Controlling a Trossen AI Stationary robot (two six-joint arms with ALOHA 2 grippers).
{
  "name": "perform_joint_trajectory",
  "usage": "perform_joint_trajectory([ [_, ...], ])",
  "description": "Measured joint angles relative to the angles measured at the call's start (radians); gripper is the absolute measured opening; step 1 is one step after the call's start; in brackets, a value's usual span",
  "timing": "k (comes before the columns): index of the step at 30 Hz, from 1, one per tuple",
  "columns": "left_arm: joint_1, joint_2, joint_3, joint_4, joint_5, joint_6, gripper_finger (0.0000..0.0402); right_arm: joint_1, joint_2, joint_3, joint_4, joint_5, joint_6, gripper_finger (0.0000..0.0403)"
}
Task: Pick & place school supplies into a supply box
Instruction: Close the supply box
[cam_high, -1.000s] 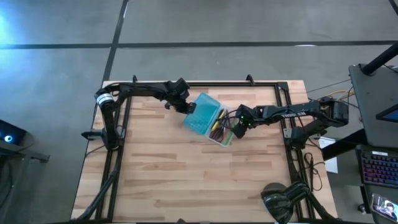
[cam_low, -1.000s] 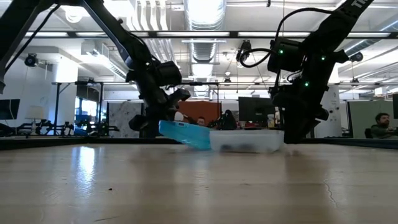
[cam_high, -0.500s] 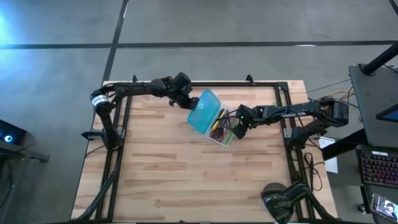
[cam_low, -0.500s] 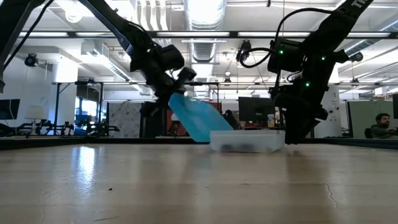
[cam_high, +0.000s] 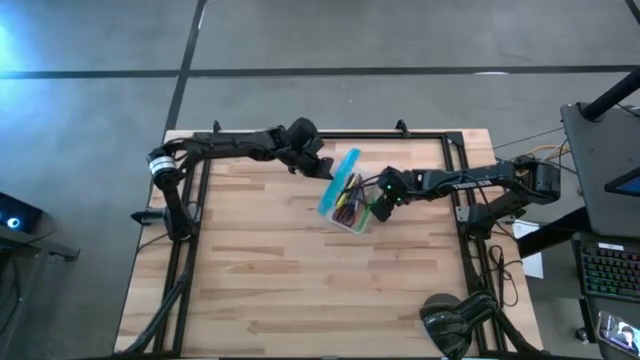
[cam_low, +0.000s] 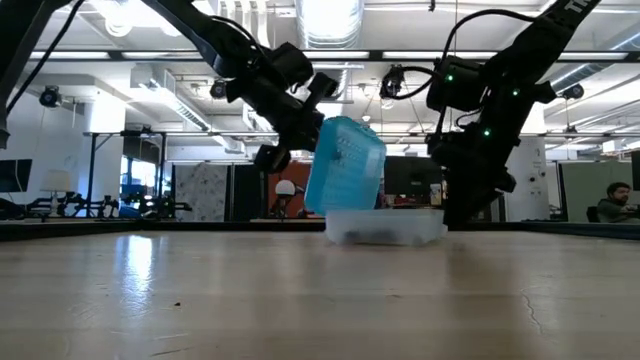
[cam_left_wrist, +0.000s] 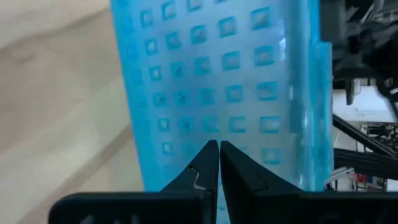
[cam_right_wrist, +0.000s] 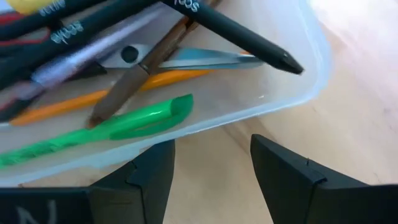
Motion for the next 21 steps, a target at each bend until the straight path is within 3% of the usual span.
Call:
perform_joint_trajectory([
  [6,-0.024,0.003,-0.002,0.009,-0.036,-0.005,0.0000,0.000,0.000,0.000,0.066,-0.011,-0.005,0.0201],
  [12,-0.034,0.034,-0.002,0.024,-0.045,-0.033,0.0000,0.001,-0.020,0.000,-0.002,0.009,-0.008,0.0201],
  [18,-0.050,0.048,-0.002,0.034,-0.045,-0.034,0.0000,0.003,-0.159,0.000,-0.190,0.160,-0.019,0.0201],
  [21,-0.061,0.056,-0.002,0.071,-0.047,-0.046,0.0000,-0.007,-0.247,-0.002,-0.206,0.152,-0.028,0.0201],
])
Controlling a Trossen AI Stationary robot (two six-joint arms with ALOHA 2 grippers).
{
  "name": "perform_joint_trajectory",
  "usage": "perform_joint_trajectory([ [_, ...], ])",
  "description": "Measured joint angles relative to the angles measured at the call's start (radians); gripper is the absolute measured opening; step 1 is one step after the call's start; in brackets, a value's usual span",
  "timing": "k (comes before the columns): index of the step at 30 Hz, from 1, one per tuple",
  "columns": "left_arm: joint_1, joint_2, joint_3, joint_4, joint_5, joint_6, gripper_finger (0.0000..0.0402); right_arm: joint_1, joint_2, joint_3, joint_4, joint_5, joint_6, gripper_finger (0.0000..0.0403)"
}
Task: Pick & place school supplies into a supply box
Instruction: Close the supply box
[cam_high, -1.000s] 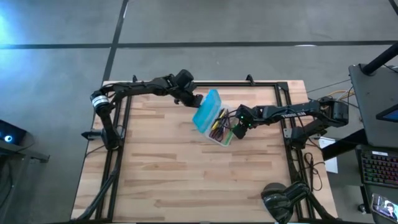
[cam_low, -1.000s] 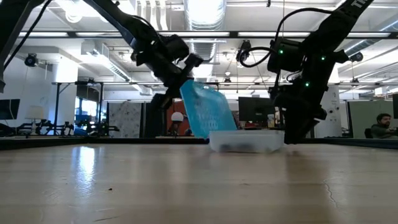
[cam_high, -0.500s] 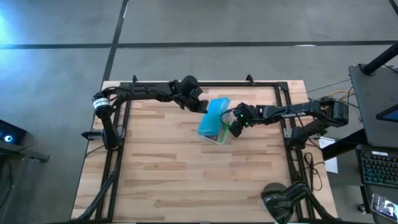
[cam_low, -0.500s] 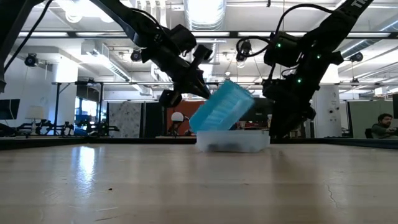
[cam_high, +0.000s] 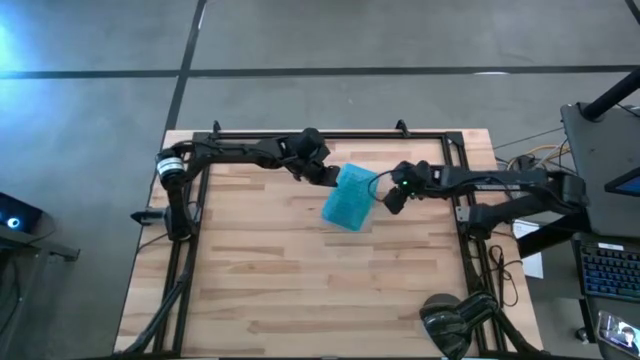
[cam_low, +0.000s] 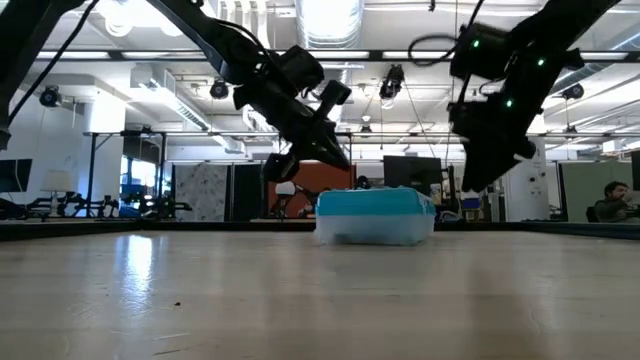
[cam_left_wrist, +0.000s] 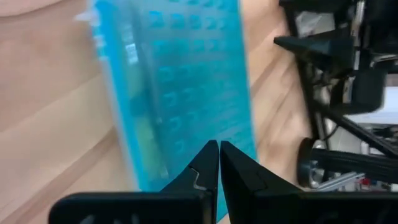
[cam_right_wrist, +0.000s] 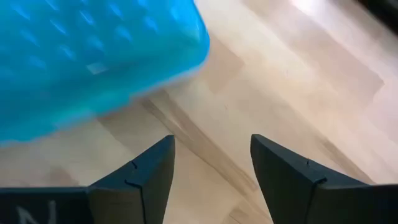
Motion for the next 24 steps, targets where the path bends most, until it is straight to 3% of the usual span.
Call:
perform_joint_trajectory([
  [7,-0.039,0.058,0.008,0.201,-0.068,-0.092,0.0000,-0.069,-0.045,-0.052,0.034,-0.296,0.188,0.0201],
  [12,-0.063,0.144,0.071,0.153,-0.076,-0.071,0.0000,-0.078,-0.010,-0.136,0.233,-0.436,0.321,0.0201],
  [19,-0.083,0.236,0.212,-0.063,-0.085,0.056,0.0000,-0.079,0.051,-0.170,0.395,-0.448,0.434,0.0201],
  [24,-0.091,0.248,0.266,-0.099,-0.108,0.097,0.0000,-0.079,0.134,-0.166,0.440,-0.457,0.433,0.0189],
])
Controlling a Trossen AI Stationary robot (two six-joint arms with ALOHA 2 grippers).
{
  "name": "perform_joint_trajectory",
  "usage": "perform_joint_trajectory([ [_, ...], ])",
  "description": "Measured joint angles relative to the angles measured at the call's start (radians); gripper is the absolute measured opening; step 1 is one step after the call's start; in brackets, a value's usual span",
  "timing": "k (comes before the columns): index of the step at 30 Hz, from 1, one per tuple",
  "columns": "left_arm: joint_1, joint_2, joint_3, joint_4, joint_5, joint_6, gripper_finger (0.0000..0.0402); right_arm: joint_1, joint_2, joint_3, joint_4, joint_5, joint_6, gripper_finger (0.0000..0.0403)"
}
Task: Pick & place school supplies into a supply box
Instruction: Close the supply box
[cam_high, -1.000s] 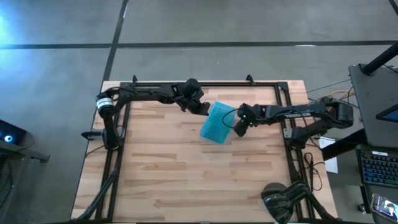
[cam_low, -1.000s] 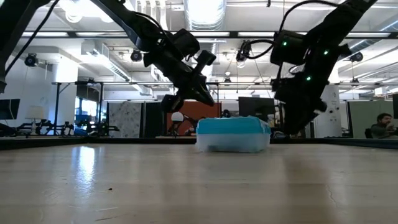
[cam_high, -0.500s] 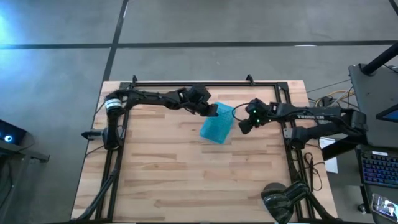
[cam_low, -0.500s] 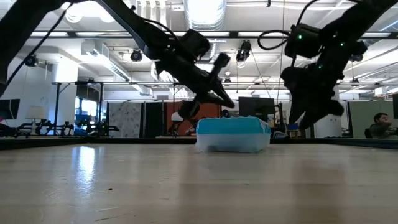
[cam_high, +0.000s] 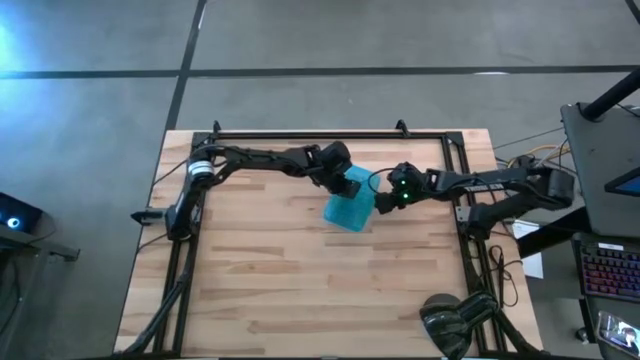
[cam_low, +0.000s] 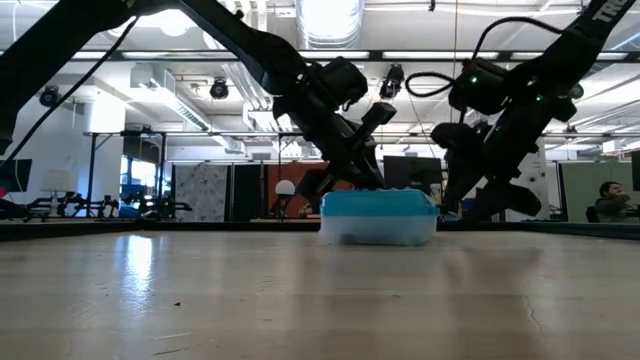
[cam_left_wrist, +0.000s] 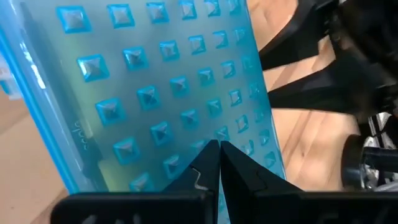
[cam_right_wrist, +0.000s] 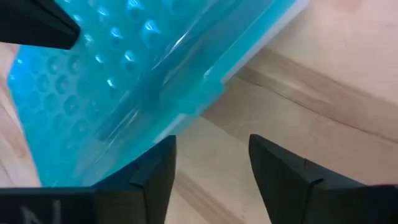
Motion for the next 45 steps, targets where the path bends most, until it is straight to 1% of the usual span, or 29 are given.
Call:
perform_joint_trajectory([
  [5,0.001,0.001,0.015,-0.015,-0.026,0.005,0.0000,0.000,0.076,0.005,0.106,-0.016,-0.003,0.0146],
  [9,0.002,0.001,0.014,-0.036,-0.030,0.008,0.0000,-0.002,0.094,0.018,0.108,-0.007,-0.023,0.0110],
  [12,0.000,-0.003,0.017,-0.044,-0.027,0.008,0.0000,-0.004,0.085,0.019,0.054,0.025,-0.047,0.0094],
  [15,-0.002,-0.019,0.020,-0.065,-0.037,0.025,0.0000,-0.004,0.039,0.019,-0.019,0.038,-0.083,0.0089],
  [17,-0.003,-0.037,0.020,-0.100,-0.084,0.056,0.0000,-0.003,-0.003,0.019,-0.090,0.075,-0.107,0.0090],
  [19,-0.001,-0.066,0.019,-0.151,-0.154,0.085,0.0000,-0.005,-0.052,0.018,-0.142,0.121,-0.117,0.0093],
  [22,0.002,-0.094,0.006,-0.232,-0.244,0.117,0.0000,-0.010,-0.114,0.018,-0.145,0.143,-0.139,0.0099],
  [26,-0.007,-0.098,-0.021,-0.225,-0.244,0.114,0.0000,-0.036,-0.122,0.019,-0.108,0.146,-0.138,0.0102],
  [29,-0.030,-0.099,-0.032,-0.218,-0.240,0.107,0.0000,-0.058,-0.078,0.019,-0.078,0.154,-0.143,0.0101],
  [34,-0.086,-0.110,-0.053,-0.235,-0.230,0.048,0.0000,-0.077,0.007,0.032,-0.020,0.147,-0.160,0.0102],
  [38,-0.140,-0.130,-0.055,-0.300,-0.223,0.025,0.0000,-0.073,0.082,0.087,-0.007,0.076,-0.194,0.0105],
  [41,-0.168,-0.146,-0.056,-0.353,-0.264,-0.005,0.0000,-0.056,0.146,0.137,0.001,0.062,-0.232,0.0103],
  [45,-0.181,-0.173,-0.071,-0.423,-0.366,-0.054,0.0000,-0.032,0.211,0.205,-0.009,0.041,-0.272,0.0103],
])
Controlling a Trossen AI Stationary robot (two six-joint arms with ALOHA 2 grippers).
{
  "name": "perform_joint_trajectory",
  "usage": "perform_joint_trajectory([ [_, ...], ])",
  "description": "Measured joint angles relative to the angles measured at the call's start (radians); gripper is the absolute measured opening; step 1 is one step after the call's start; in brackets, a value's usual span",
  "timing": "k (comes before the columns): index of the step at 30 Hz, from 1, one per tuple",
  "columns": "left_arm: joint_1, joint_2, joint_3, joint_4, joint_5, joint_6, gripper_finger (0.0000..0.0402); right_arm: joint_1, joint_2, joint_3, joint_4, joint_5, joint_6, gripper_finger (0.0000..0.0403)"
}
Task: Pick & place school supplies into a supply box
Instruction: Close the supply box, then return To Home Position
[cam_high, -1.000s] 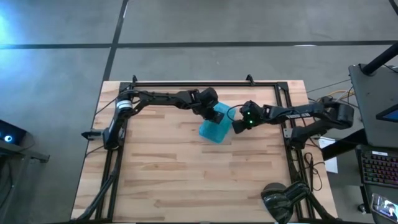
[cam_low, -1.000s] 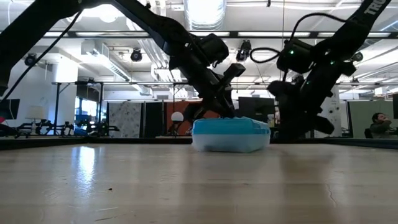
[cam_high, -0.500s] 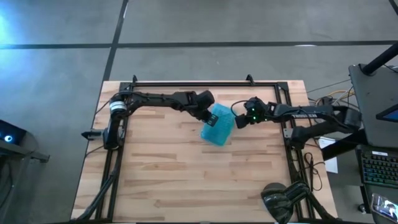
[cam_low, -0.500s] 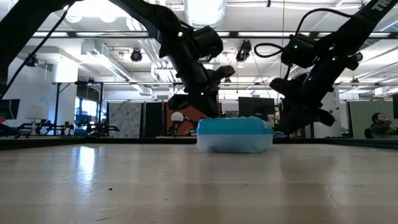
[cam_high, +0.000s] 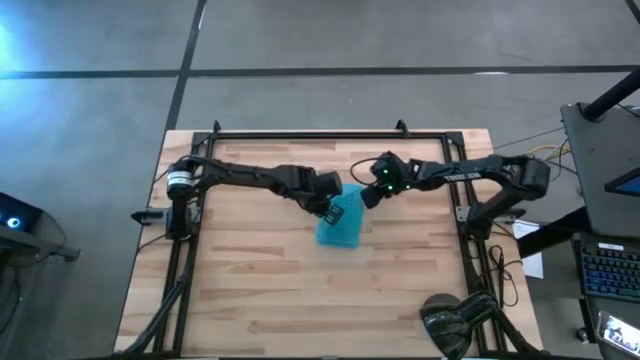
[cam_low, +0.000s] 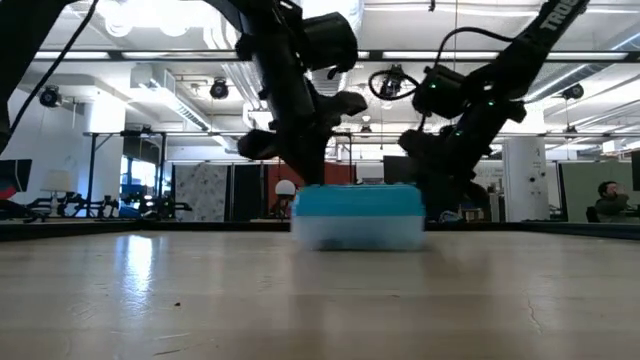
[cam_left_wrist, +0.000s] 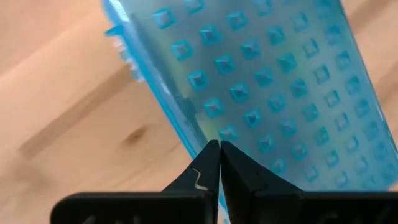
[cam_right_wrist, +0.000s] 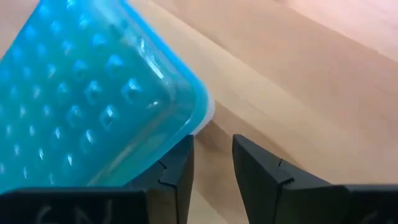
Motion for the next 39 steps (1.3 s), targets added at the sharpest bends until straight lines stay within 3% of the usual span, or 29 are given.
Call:
perform_joint_trajectory([
  [6,0.002,-0.088,-0.068,-0.031,-0.096,-0.089,0.0000,0.004,-0.042,0.031,-0.033,0.029,-0.054,0.0111],
  [15,0.000,-0.252,-0.122,0.125,-0.111,-0.081,0.0000,0.004,-0.313,0.024,-0.220,0.206,-0.155,0.0114],
  [21,0.002,-0.343,-0.145,0.392,-0.108,0.028,0.0000,0.015,-0.600,0.017,-0.219,0.056,-0.286,0.0107],
  [28,0.004,-0.427,-0.147,0.394,-0.231,0.062,0.0000,0.014,-0.956,0.029,-0.343,0.112,-0.246,0.0097],
  [35,-0.019,-0.464,-0.148,0.391,-0.161,0.057,0.0000,0.017,-1.225,0.030,-0.391,0.084,-0.201,0.0087],
  [39,-0.093,-0.462,-0.181,0.434,-0.164,0.169,0.0000,0.017,-1.335,-0.018,-0.447,0.049,-0.176,0.0082],
])
